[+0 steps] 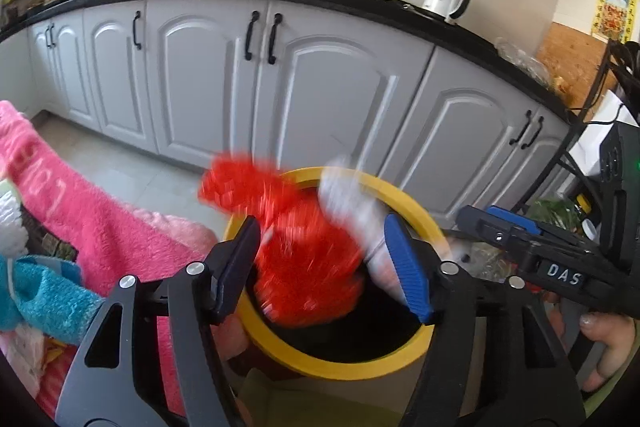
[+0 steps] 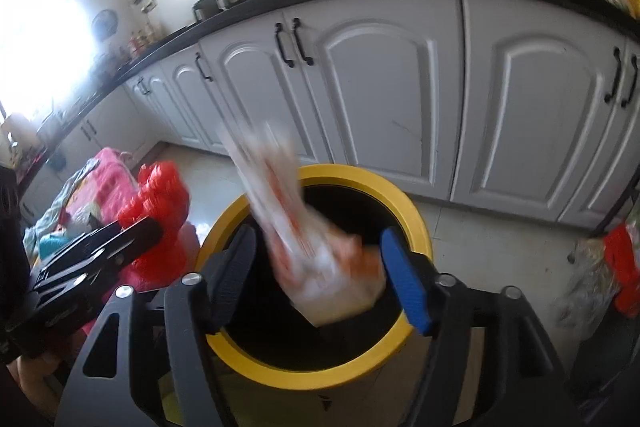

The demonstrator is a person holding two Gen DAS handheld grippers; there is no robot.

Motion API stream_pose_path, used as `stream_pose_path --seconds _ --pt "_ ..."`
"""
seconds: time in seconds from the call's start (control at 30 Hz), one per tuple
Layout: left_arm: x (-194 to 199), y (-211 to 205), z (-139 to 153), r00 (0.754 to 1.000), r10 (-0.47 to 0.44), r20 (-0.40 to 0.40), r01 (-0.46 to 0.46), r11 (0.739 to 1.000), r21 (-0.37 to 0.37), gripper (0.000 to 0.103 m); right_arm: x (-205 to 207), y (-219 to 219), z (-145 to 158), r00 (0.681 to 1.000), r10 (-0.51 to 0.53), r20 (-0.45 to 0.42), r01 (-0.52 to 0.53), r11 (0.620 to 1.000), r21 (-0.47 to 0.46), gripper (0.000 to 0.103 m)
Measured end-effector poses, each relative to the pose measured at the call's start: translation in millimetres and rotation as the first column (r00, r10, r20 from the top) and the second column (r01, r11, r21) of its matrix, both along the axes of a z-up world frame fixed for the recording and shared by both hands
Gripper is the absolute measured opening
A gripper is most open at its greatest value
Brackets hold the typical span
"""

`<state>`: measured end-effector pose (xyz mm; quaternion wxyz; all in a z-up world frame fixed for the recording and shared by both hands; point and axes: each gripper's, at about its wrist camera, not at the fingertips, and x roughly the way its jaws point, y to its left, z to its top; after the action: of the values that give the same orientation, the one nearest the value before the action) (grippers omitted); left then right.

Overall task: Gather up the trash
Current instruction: 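Carry both bags over the yellow bin and open both tools to drop them, then move both tools back toward the remaining trash on the blanket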

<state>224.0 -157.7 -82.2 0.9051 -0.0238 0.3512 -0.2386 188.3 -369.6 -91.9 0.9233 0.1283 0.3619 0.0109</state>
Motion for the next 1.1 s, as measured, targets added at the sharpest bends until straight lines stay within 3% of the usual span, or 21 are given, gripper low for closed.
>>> stream_pose_path --seconds 0.13,0.43,1.1 --pt "1.1 12.0 -1.3 0.999 0.038 -0.01 -0.038 0.999 -0.008 0.072 -1.2 3.5 1.3 1.0 0.006 0.002 -0.006 1.0 -0.008 0.066" --pt "-8.6 48.5 11.5 0.992 0.128 0.006 -0.128 0.991 -0.029 0.091 -9.3 21.0 15.6 0.997 0.054 0.057 -0.051 0.997 -0.054 0.067" --pt "-57.9 132.0 51.0 0.95 0.292 0.108 -0.287 0.956 -0.06 0.092 -37.2 96.9 55.7 0.948 0.262 0.181 -0.235 0.959 -0.157 0.076"
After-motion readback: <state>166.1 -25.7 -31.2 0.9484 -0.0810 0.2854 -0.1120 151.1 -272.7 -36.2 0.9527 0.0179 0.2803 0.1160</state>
